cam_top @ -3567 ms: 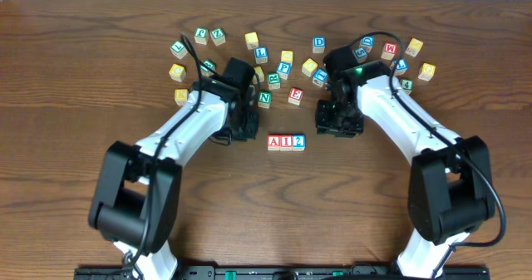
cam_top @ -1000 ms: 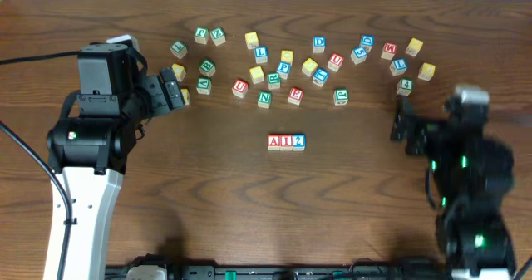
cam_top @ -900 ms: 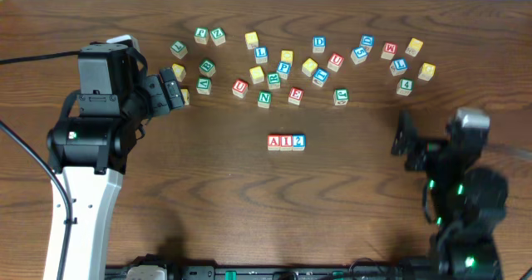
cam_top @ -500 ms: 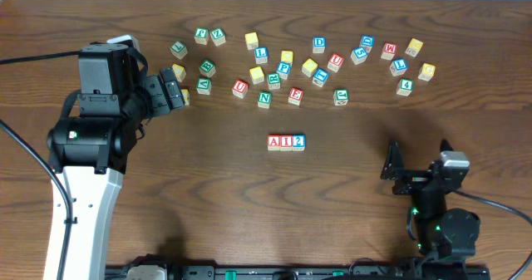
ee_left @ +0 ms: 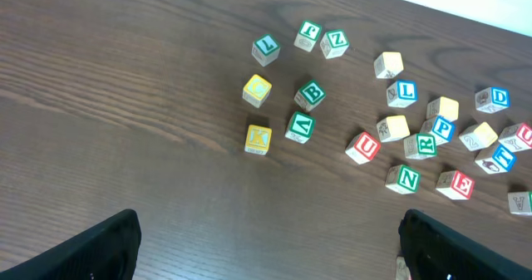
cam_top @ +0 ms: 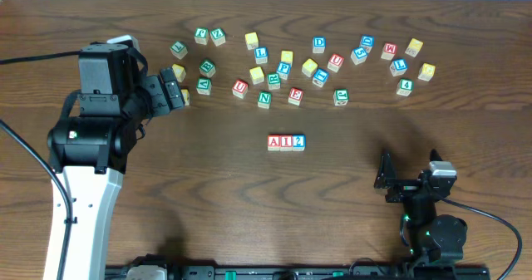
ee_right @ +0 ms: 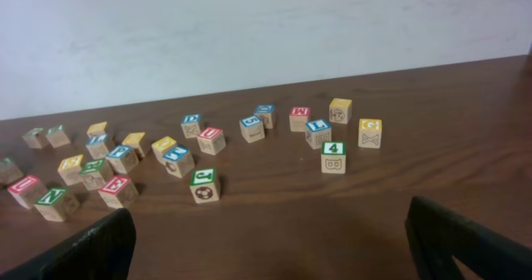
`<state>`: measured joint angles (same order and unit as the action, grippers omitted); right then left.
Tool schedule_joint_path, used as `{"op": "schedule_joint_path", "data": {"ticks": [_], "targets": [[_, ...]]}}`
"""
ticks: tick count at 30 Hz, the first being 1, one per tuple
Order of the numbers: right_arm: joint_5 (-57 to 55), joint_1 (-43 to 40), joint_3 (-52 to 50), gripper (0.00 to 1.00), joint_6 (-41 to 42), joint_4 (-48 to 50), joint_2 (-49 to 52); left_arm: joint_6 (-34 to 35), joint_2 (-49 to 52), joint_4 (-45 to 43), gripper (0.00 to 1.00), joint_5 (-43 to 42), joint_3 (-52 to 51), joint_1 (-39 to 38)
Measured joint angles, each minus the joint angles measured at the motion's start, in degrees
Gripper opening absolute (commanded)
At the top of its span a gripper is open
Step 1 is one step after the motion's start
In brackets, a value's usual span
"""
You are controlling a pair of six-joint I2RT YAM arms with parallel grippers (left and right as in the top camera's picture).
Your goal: Spell out AI2
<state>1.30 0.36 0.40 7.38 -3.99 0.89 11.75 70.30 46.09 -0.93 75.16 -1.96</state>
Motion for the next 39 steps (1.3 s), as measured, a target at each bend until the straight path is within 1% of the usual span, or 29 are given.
{"op": "schedule_joint_path", "data": {"ticks": [27,39], "targets": [[0.0,-0.1,0.0,0.99,0.0,0.0,0.0,0.0,0.0,0.0,0.98,0.0,0.0,0.0],[0.0,-0.1,0.0,0.99,0.0,0.0,0.0,0.0,0.0,1.5,0.98,0.0,0.0,0.0]]}}
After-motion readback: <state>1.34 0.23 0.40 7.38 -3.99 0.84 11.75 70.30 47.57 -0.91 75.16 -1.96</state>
